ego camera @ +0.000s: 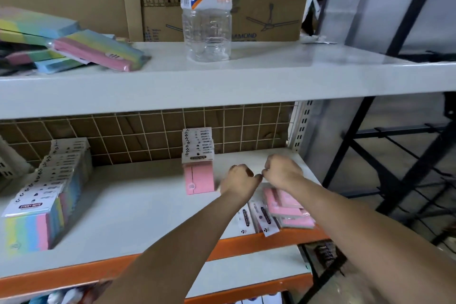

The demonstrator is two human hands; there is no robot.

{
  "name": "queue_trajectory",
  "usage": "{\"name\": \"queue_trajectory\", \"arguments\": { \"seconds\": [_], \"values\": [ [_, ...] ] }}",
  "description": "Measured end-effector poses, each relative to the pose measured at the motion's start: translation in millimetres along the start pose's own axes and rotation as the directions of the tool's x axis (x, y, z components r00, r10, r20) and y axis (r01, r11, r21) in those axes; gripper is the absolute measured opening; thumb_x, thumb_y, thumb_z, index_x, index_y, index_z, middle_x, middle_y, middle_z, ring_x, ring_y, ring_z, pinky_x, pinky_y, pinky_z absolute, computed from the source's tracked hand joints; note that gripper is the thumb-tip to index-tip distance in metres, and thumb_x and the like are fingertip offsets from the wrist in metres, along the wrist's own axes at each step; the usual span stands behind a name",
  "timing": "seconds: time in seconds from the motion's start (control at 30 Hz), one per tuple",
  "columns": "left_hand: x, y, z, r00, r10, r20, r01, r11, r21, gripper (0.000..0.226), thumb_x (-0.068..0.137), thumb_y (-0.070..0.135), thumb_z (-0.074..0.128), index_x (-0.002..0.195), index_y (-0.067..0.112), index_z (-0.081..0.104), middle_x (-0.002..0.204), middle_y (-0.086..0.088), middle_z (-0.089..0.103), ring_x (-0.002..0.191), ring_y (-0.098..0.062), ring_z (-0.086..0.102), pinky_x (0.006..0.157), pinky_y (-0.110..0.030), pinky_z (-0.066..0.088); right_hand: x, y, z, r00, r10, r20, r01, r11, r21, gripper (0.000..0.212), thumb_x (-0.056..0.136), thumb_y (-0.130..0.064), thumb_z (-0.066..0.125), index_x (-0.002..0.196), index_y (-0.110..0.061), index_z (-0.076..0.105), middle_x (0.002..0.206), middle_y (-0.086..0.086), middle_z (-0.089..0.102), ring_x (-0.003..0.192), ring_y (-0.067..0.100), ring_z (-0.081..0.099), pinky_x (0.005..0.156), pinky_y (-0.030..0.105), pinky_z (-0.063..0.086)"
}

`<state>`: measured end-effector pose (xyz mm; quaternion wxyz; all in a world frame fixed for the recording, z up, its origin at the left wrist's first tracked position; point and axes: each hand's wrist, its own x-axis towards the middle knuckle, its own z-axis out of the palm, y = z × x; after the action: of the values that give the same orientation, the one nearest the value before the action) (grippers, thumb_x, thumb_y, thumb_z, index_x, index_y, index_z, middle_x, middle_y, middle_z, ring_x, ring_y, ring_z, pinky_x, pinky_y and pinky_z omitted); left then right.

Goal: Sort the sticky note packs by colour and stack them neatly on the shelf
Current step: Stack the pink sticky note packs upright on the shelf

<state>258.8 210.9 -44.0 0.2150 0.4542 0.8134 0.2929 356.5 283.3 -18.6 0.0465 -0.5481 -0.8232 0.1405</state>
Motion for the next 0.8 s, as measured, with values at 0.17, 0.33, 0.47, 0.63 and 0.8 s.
{"name": "queue_trajectory", "arguments": {
  "seconds": [0.17,0.33,0.47,0.63,0.8],
  "values": [
    [-6,23,33,0.989,-0.087,0.119,0.065,0.982,0.175,0.059,0.084,0.060,0.051,0.111,0.009,0.066,0.118,-0.012,0.059,0.111,-0.031,0.056,0.094,-0.037,0.045,-14,47,-14,0.989,0.122,0.088,-0.118,0.992,-0.045,0.030,0.090,-0.039,0.060,0.100,-0.011,0.062,0.106,0.009,0.065,0.097,0.026,0.061,0.072,0.028,0.046],
    [-12,30,40,0.993,-0.043,0.111,0.010,0.960,0.280,0.059,0.089,0.056,0.042,0.133,0.018,0.052,0.138,-0.010,0.043,0.130,-0.028,0.034,0.102,-0.040,0.032,-21,74,-12,0.967,0.225,0.121,-0.223,0.974,-0.026,0.033,0.095,-0.041,0.051,0.102,-0.010,0.056,0.109,0.010,0.063,0.094,0.027,0.061,0.070,0.028,0.044],
    [-11,29,46,0.976,-0.068,0.205,0.000,0.949,0.314,0.055,0.083,0.053,0.046,0.130,0.026,0.052,0.139,-0.006,0.043,0.131,-0.027,0.031,0.097,-0.042,0.030,-19,79,-6,0.940,0.265,0.213,-0.284,0.957,0.066,0.028,0.094,-0.037,0.051,0.095,-0.009,0.052,0.102,0.012,0.061,0.080,0.026,0.062,0.065,0.028,0.049],
    [-12,32,53,0.982,-0.038,0.184,-0.010,0.967,0.255,0.044,0.088,0.039,0.043,0.127,0.022,0.053,0.137,-0.002,0.047,0.132,-0.025,0.031,0.101,-0.043,0.029,-18,76,-3,0.943,0.270,0.196,-0.297,0.947,0.122,0.020,0.088,-0.030,0.056,0.092,-0.010,0.054,0.087,0.006,0.055,0.078,0.023,0.056,0.061,0.026,0.045],
    [-12,31,46,0.998,0.013,0.063,-0.024,0.984,0.175,0.043,0.093,0.035,0.042,0.132,0.019,0.050,0.141,-0.002,0.047,0.135,-0.022,0.030,0.108,-0.040,0.024,-17,67,-12,0.965,0.236,0.117,-0.254,0.953,0.168,0.022,0.088,-0.031,0.057,0.098,-0.012,0.054,0.096,0.007,0.053,0.083,0.024,0.052,0.067,0.025,0.040]
  ]
}}
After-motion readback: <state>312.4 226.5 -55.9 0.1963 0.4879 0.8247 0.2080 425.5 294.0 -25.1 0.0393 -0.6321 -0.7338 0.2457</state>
